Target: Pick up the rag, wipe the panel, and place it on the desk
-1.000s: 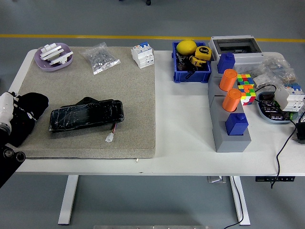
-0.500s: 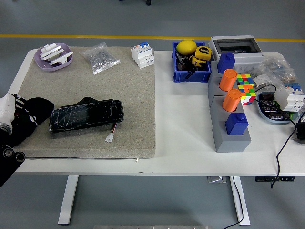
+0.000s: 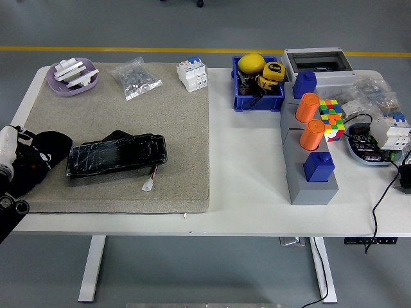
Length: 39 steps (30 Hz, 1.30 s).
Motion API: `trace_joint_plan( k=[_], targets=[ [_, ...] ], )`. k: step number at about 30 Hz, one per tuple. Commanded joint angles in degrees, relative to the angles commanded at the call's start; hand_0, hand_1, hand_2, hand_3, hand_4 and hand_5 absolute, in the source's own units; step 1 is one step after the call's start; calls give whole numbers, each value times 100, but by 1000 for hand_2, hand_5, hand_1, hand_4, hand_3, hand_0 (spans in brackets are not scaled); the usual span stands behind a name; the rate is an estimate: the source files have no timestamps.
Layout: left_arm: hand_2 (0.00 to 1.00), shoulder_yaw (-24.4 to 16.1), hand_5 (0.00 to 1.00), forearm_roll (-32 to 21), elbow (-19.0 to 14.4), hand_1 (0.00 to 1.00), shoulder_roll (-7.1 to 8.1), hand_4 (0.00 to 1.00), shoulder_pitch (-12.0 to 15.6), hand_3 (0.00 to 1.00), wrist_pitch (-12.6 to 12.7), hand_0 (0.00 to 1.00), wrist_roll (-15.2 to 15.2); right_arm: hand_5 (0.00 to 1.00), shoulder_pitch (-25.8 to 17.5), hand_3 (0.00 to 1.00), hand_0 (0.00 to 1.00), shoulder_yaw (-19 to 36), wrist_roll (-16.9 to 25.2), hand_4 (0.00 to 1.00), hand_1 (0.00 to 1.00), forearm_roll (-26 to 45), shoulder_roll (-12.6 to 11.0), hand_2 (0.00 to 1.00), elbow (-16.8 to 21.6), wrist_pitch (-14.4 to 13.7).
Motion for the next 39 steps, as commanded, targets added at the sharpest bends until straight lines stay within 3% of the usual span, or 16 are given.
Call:
trace_joint_plan(
  k=[5, 6, 11, 12, 17, 18, 23, 24, 28, 32, 35, 39],
  targets=[
    [727, -158, 412, -193, -114, 701, 23, 998, 73, 706, -22, 394, -105, 556, 1, 618, 718, 54, -16, 998, 383, -37, 5, 628, 0, -4],
    [741, -197, 538, -236, -157, 703, 25, 998, 91, 720, -17, 414, -140, 556, -1, 618, 717, 59, -18, 998, 382, -40, 4, 628, 0, -4],
    [741, -406, 538, -389, -346, 703, 30, 998, 149, 720, -59, 414, -244, 556, -10, 618, 717, 104, -18, 998, 382, -71, 13, 628, 0, -8],
    [771, -434, 725, -409, -372, 706, 34, 998, 155, 747, -79, 431, -249, 556, -6, 618, 720, 110, -18, 998, 381, -77, 14, 628, 0, -8],
    [771, -615, 725, -422, -446, 706, 43, 998, 184, 747, -95, 431, -307, 556, -2, 618, 720, 141, -14, 998, 381, -91, 25, 628, 0, -9],
    [784, -682, 919, -438, -464, 730, 44, 998, 197, 753, -64, 483, -362, 557, -5, 618, 721, 147, -16, 998, 380, -93, 28, 628, 0, -9],
    [784, -1025, 919, -626, -548, 730, 38, 998, 264, 753, 85, 483, -617, 557, -5, 618, 721, 150, -18, 998, 380, -91, 32, 628, 0, -9],
    [780, -1076, 998, -637, -564, 740, 34, 998, 273, 753, 102, 629, -642, 558, -5, 618, 720, 151, -18, 998, 377, -91, 33, 627, 0, -10],
    [780, -1353, 998, -942, -705, 740, 17, 998, 328, 753, 215, 629, -875, 558, -9, 618, 720, 162, -31, 998, 377, -104, 36, 627, 0, -9],
    [736, -1606, 998, -1422, -1087, 720, -34, 998, 430, 739, 390, 621, -1324, 558, -22, 618, 720, 189, -42, 998, 374, -133, 37, 627, 0, -16],
    [736, -1711, 998, -2063, -1354, 720, -87, 998, 494, 739, 452, 621, -1798, 558, -30, 618, 720, 191, -48, 998, 374, -131, 38, 627, 0, -19],
    [706, -1816, 998, -2962, -1510, 698, -165, 998, 537, 721, 183, 595, -2438, 557, -30, 618, 719, 144, -44, 998, 374, -95, 45, 627, 0, -14]
  ],
)
